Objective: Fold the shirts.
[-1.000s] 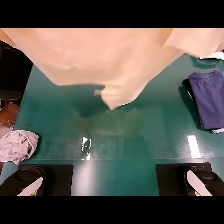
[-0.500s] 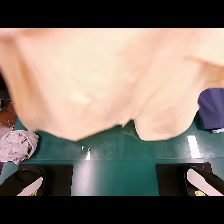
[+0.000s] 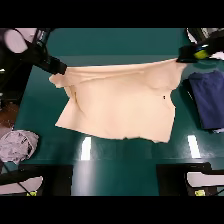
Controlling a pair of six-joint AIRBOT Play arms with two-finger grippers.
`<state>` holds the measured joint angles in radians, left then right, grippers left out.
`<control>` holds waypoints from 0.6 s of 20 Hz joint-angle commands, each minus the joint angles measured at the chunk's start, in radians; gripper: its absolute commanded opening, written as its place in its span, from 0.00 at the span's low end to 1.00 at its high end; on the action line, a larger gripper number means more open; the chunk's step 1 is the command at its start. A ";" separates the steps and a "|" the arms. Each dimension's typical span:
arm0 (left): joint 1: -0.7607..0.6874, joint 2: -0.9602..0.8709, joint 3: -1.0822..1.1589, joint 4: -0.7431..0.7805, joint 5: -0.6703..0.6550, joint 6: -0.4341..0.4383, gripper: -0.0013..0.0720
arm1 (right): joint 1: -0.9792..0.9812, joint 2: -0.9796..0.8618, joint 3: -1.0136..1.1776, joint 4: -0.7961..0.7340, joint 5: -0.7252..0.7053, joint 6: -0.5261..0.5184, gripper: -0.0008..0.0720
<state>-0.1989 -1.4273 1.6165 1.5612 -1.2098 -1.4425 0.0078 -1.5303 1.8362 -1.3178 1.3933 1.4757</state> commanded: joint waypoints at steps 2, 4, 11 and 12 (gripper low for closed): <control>0.079 -0.101 -0.014 -0.033 0.114 -0.049 0.32 | 0.059 -0.137 -0.011 -0.032 -0.198 0.056 0.12; 0.107 -0.101 -0.004 -0.032 0.099 -0.048 0.60 | 0.051 -0.151 -0.011 0.012 -0.214 0.057 0.63; 0.397 -0.072 -0.004 -0.288 -0.222 0.026 0.60 | -0.070 -0.069 -0.012 0.282 0.131 -0.098 0.63; 0.454 -0.071 -0.053 -0.399 -0.248 0.070 0.60 | -0.077 -0.059 -0.012 0.284 0.190 -0.098 0.63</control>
<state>0.1261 -1.5028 1.6135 1.3769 -1.3312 -1.4391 -0.0349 -1.6154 1.8240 -1.1259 1.4052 1.4281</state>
